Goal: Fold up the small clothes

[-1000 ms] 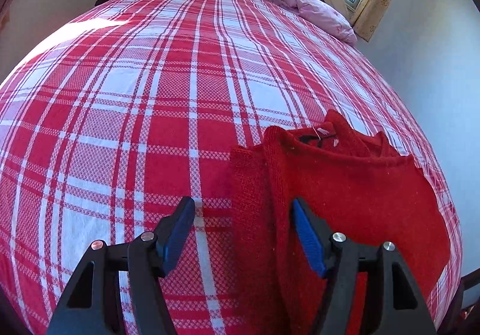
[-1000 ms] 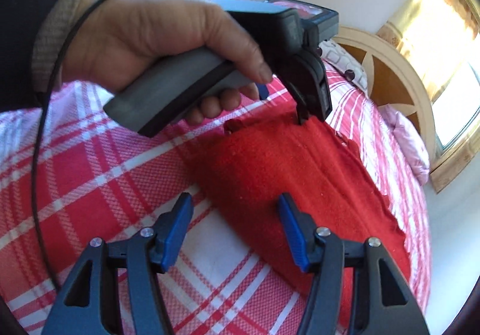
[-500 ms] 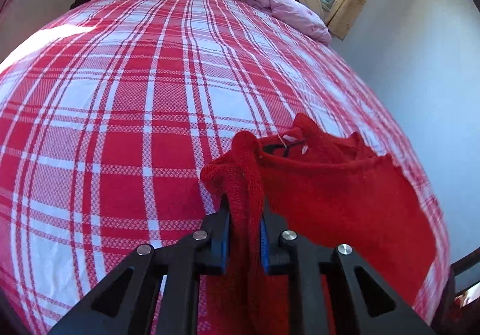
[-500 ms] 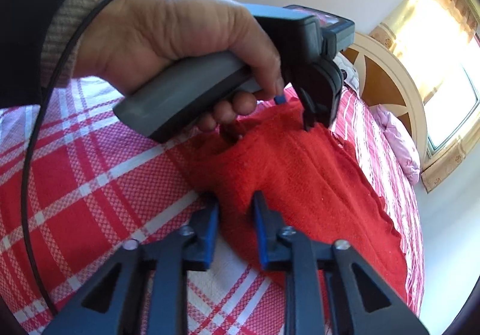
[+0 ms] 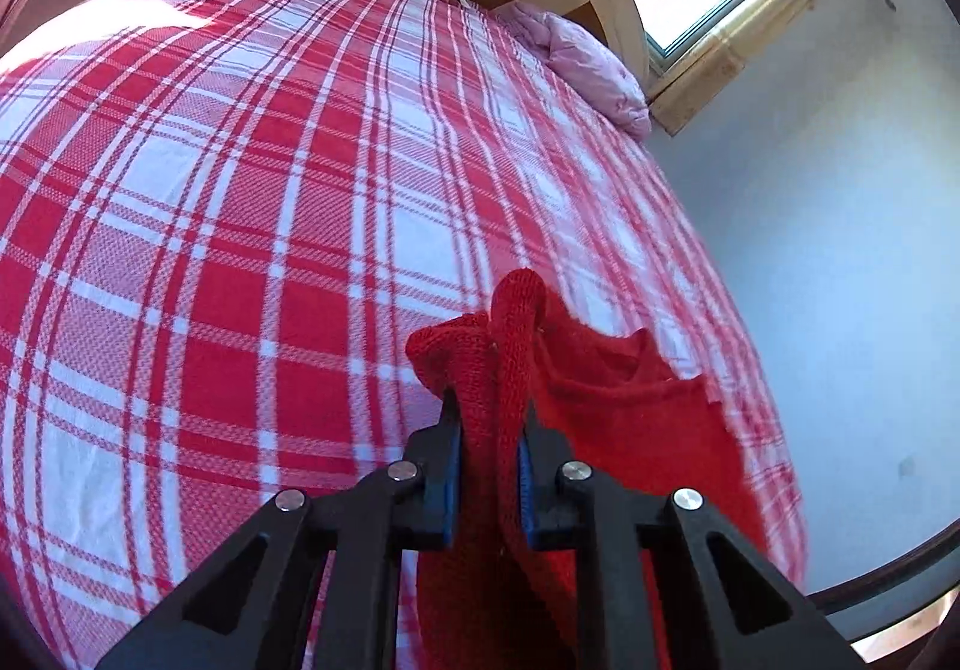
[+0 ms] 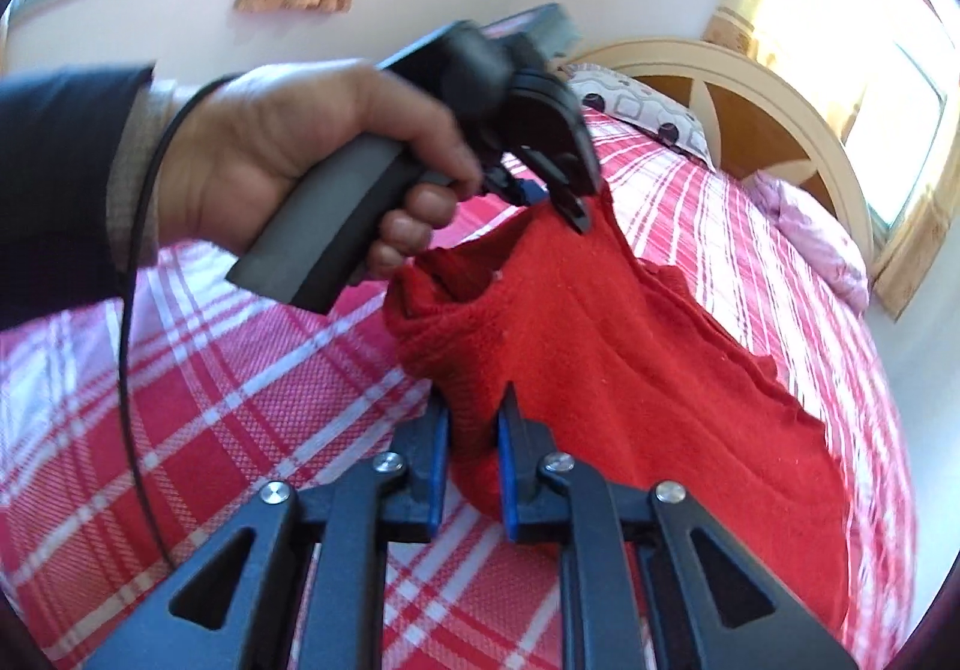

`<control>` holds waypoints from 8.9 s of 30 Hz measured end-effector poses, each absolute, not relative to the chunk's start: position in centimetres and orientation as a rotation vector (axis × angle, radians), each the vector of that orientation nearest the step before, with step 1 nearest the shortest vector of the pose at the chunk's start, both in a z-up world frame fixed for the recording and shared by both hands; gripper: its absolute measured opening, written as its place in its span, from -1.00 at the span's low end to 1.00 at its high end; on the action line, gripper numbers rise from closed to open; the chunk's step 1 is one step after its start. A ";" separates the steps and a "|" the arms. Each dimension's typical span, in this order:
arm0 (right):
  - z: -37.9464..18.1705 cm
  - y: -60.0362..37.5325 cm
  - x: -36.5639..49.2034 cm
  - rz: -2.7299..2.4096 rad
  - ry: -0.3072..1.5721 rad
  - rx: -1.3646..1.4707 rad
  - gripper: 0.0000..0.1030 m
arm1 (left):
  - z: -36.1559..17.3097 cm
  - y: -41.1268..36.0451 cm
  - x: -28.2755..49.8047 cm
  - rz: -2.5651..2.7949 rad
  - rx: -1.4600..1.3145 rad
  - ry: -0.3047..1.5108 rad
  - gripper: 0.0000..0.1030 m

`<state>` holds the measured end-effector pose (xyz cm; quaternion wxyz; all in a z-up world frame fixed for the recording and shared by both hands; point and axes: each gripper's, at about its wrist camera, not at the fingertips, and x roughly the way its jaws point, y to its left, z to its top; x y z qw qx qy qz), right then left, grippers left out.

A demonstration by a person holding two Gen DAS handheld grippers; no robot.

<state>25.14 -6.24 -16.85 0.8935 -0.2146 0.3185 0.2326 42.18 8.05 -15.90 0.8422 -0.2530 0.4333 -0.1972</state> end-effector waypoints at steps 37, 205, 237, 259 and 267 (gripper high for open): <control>-15.2 -28.0 24.0 0.281 0.696 0.261 -0.70 | -12.0 -13.3 44.3 -0.600 -0.423 0.989 -0.71; -21.2 -38.3 38.5 0.380 1.004 0.555 -0.44 | -19.7 -12.6 37.9 -0.619 -0.236 0.892 -0.29; -12.2 -23.7 30.7 0.618 0.822 0.533 -0.52 | -9.2 -1.4 22.3 -0.309 -0.146 0.698 -0.53; -12.3 -6.8 26.1 0.872 0.930 0.437 -0.52 | -9.8 11.7 12.9 -0.060 -0.236 0.698 -0.53; -13.3 -3.1 26.6 0.886 0.993 0.413 -0.52 | -11.3 14.5 12.9 -0.027 -0.285 0.733 -0.53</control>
